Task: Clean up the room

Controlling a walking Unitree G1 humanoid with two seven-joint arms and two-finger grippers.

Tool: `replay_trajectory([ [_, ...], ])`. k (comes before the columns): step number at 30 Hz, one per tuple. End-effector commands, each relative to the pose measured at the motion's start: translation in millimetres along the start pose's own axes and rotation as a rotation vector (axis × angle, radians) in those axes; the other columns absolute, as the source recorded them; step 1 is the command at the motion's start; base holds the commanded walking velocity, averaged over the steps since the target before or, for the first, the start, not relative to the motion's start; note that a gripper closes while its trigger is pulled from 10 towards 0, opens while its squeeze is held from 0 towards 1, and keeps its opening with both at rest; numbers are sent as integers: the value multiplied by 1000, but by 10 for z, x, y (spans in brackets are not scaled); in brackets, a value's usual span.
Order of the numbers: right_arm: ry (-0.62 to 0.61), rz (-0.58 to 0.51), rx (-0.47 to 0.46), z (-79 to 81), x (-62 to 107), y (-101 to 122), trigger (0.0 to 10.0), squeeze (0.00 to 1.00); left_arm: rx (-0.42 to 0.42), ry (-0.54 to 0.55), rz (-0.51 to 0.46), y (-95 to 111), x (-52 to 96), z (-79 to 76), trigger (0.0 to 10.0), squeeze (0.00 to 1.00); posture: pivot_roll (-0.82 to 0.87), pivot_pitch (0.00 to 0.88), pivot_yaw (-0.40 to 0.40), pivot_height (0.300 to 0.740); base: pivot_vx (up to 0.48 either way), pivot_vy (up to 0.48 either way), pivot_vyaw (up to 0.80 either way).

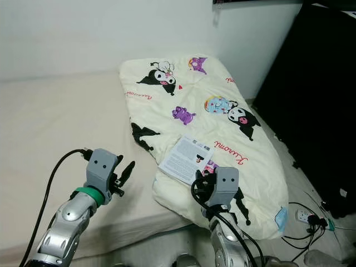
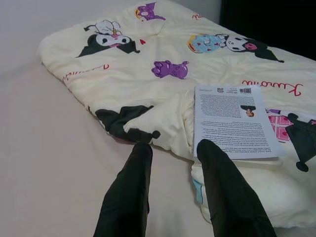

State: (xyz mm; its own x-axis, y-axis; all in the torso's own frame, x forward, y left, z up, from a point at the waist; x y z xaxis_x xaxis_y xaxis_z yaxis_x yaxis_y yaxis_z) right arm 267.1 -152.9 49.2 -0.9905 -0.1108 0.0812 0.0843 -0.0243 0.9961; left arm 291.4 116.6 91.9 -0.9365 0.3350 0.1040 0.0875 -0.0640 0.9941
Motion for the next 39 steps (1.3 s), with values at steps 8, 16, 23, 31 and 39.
replay_trajectory([
  [8, -11, 19, -11, -13, 17, -51, 10000, 0, 9, -9, 3, -14, -7, -20, 10000, 0, -118, 25, 69, 650, 0, 0, 0],
  [16, -10, 23, -14, -13, 17, -58, 10000, 0, 10, -7, 2, -17, -13, -28, 10000, 0, -120, 26, 68, 620, 0, 0, 0],
  [23, 8, 9, -47, -11, 9, -30, 10000, 0, 8, -6, -1, -5, -17, -26, 10000, 0, -117, 30, 73, 615, 0, 0, 0],
  [31, 222, -77, -165, 107, -3, 199, 10000, 0, 2, 6, -19, 64, -39, 2, 10000, 0, -110, 42, 81, 615, 0, 0, 0],
  [39, 236, -107, -234, -1, -34, 281, 10000, 0, 0, 13, -34, 111, -52, 4, 10000, 0, -104, 53, 82, 615, 0, 0, 0],
])
Point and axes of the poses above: a point about 5 cm out from each wrist's last joint towards the gripper, its own x axis pointing back from the gripper into the wrist, its own y axis along the axis of the wrist's last joint, z = x × y, the point moved 1 cm from there along -x, pointing out of the wrist towards the gripper, and after that the axes turned 9 degrees about x, right-handed, at the moved point
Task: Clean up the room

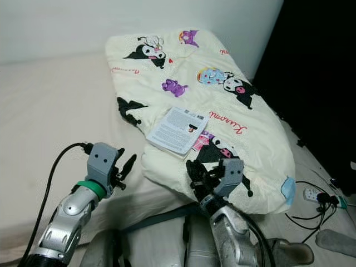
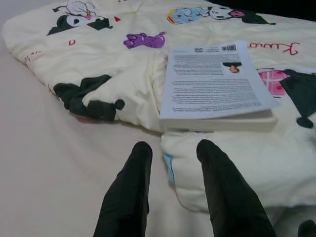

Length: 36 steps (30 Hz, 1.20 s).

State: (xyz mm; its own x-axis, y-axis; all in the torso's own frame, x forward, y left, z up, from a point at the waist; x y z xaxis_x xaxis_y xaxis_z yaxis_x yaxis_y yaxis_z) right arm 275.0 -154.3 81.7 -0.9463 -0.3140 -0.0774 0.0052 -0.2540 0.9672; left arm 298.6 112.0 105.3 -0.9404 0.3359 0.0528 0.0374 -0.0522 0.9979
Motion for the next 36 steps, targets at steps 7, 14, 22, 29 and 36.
replay_trajectory([
  [7, -86, -49, -210, -334, -192, 93, 10000, 443, -6, 16, -21, 133, 1, 37, 10000, 0, -65, 135, 105, 615, 0, 0, 0],
  [14, -112, -23, -388, -445, -485, 105, 10000, 945, -27, 41, -39, 276, 73, 135, 10000, 0, 6, 205, 119, 615, 0, 0, 0],
  [22, -50, 1, -456, -395, -640, 150, 10000, 0, -43, 75, -19, 295, 245, 221, 10000, 0, 54, 249, 134, 615, 0, 0, 0],
  [29, -80, 14, -528, -383, -764, 138, 10000, 0, -54, 81, 8, 292, 354, 247, 10000, 0, 92, 282, 144, 615, 0, 0, 0],
  [36, -136, 30, -527, -386, -718, 23, 10000, 0, -58, 84, 18, 302, 392, 258, 10000, 0, 99, 290, 152, 615, 0, 0, 0],
])
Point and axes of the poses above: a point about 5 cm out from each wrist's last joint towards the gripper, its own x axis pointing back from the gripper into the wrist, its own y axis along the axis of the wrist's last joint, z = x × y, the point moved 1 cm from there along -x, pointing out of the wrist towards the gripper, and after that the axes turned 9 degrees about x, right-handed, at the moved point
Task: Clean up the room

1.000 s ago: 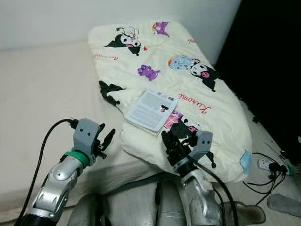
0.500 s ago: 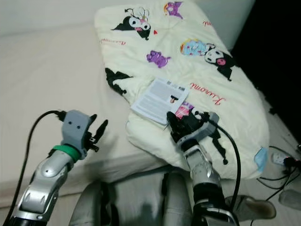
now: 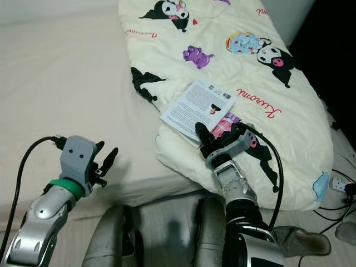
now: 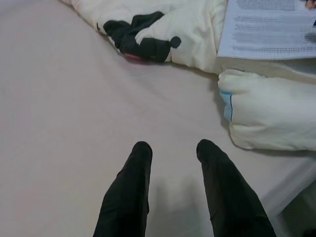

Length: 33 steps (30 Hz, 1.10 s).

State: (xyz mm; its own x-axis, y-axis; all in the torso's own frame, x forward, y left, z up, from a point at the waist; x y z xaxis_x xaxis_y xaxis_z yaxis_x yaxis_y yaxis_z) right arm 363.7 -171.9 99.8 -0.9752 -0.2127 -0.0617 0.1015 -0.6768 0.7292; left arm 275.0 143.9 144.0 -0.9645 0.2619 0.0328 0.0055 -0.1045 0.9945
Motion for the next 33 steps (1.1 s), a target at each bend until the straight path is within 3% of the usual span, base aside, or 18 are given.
replay_trajectory([
  [1, -97, 49, -27, -154, 145, -232, 10000, 0, -2, 2, 40, -58, 57, 26, 10000, 0, 95, 292, 160, 615, 0, 0, 0],
  [5, -181, 47, -26, -304, 279, -316, 10000, 0, -6, -17, 55, -49, 69, 10, 10000, 0, 88, 300, 177, 615, 0, 0, 0],
  [13, -268, 11, 0, -488, 386, -244, 10000, 0, -10, -34, 70, -31, 83, -8, 10000, 0, 85, 308, 187, 615, 0, 0, 0],
  [18, -275, 18, 16, -521, 412, -254, 10000, 0, -9, -36, 75, -26, 92, -17, 10000, 0, 88, 309, 190, 615, 0, 0, 0],
  [22, -245, 13, 11, -497, 391, -239, 10000, 0, -10, -35, 78, -20, 97, -13, 10000, 0, 93, 312, 192, 615, 0, 0, 0],
  [25, -170, 18, 18, -411, 317, -210, 10000, 0, -11, -33, 81, -14, 108, -5, 10000, 0, 105, 315, 199, 615, 0, 0, 0],
  [28, -22, 22, 29, -222, 173, -152, 10000, 0, -15, -31, 87, -6, 123, 4, 10000, 0, 120, 317, 200, 615, 0, 0, 0],
  [33, 67, 14, 29, -92, 81, -107, 10000, 0, -17, -26, 91, 1, 135, 15, 10000, 0, 127, 318, 200, 615, 0, 0, 0],
])
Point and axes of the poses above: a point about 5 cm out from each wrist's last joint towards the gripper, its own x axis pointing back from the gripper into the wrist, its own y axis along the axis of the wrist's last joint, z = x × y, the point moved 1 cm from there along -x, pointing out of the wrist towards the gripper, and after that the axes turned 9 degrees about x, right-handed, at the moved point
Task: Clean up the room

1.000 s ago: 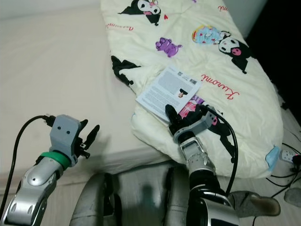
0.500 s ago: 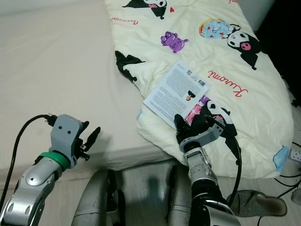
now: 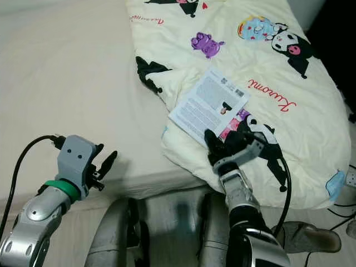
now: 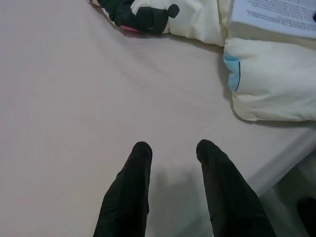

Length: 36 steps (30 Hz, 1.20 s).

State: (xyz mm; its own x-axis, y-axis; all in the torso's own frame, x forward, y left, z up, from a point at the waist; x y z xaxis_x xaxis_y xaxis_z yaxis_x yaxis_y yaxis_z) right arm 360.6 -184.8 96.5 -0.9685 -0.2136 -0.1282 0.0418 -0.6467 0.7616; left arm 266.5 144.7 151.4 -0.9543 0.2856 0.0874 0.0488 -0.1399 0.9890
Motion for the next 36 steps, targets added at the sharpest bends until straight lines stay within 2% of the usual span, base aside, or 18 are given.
replay_trajectory([
  [1, 37, 57, -31, 52, 7, -158, 10000, 0, 5, 7, 41, -72, 49, 23, 10000, 0, 132, 317, 201, 615, 0, 0, 0],
  [6, 84, 47, -51, 141, -54, -156, 10000, 0, 4, 9, 45, -73, 58, 30, 10000, 0, 134, 315, 203, 615, 0, 0, 0],
  [8, 131, 39, -76, 228, -99, -162, 10000, 0, 4, 9, 47, -76, 59, 23, 10000, 0, 133, 313, 203, 615, 0, 0, 0],
  [12, 157, 23, -92, 275, -123, -147, 10000, 0, 4, 8, 47, -75, 52, 18, 10000, 0, 128, 308, 201, 615, 0, 0, 0],
  [13, 173, -6, -116, 304, -142, -114, 6745, 0, 4, 7, 47, -75, 44, 12, 10000, 0, 126, 306, 199, 615, 0, 0, 0],
  [14, 177, -40, -137, 312, -152, -74, 2353, 0, 5, 6, 47, -76, 35, 7, 10000, 0, 122, 302, 198, 615, 0, 0, 0],
  [15, 176, -70, -159, 307, -156, -37, 0, 0, 6, 5, 47, -78, 24, 1, 10000, 0, 117, 295, 195, 615, 0, 0, 0],
  [23, 216, -207, -202, 299, -156, 195, 0, 0, 20, 9, 42, -101, -60, -28, 10000, 0, 76, 256, 176, 615, 0, 0, 0],
  [28, 201, -253, -204, 258, -143, 304, 0, 0, 34, 5, 32, -101, -126, -58, 10000, 0, 51, 235, 166, 615, 0, 0, 0],
  [29, 207, -236, -139, 271, -141, 331, 0, 0, 41, 3, 23, -92, -171, -73, 10000, 0, 33, 223, 158, 615, 0, 0, 0],
  [30, 207, -236, -139, 271, -141, 331, 0, 0, 41, 3, 23, -92, -171, -73, 10000, 0, 33, 223, 158, 615, 0, 0, 0],
  [31, 227, -205, -56, 304, -137, 336, 0, 0, 47, 3, 16, -85, -206, -83, 10000, 0, 17, 211, 149, 615, 0, 0, 0],
  [32, 241, -188, -13, 327, -135, 334, 0, 0, 49, 3, 13, -82, -221, -85, 10000, 0, 17, 211, 149, 615, 0, 0, 0],
  [33, 241, -188, -13, 327, -135, 334, 0, 0, 49, 3, 13, -82, -221, -85, 10000, 0, 17, 211, 149, 615, 0, 0, 0],
  [34, 261, -165, 58, 357, -123, 342, 0, 0, 54, 4, 7, -76, -247, -92, 10000, 0, -1, 199, 138, 615, 0, 0, 0],
  [35, 302, -116, 238, 422, -82, 368, 0, 0, 66, 7, -5, -62, -294, -103, 10000, 0, -27, 184, 124, 615, 0, 0, 0],
  [36, 302, -116, 238, 422, -82, 368, 0, 0, 66, 7, -5, -62, -294, -103, 10000, 0, -27, 184, 124, 615, 0, 0, 0],
])
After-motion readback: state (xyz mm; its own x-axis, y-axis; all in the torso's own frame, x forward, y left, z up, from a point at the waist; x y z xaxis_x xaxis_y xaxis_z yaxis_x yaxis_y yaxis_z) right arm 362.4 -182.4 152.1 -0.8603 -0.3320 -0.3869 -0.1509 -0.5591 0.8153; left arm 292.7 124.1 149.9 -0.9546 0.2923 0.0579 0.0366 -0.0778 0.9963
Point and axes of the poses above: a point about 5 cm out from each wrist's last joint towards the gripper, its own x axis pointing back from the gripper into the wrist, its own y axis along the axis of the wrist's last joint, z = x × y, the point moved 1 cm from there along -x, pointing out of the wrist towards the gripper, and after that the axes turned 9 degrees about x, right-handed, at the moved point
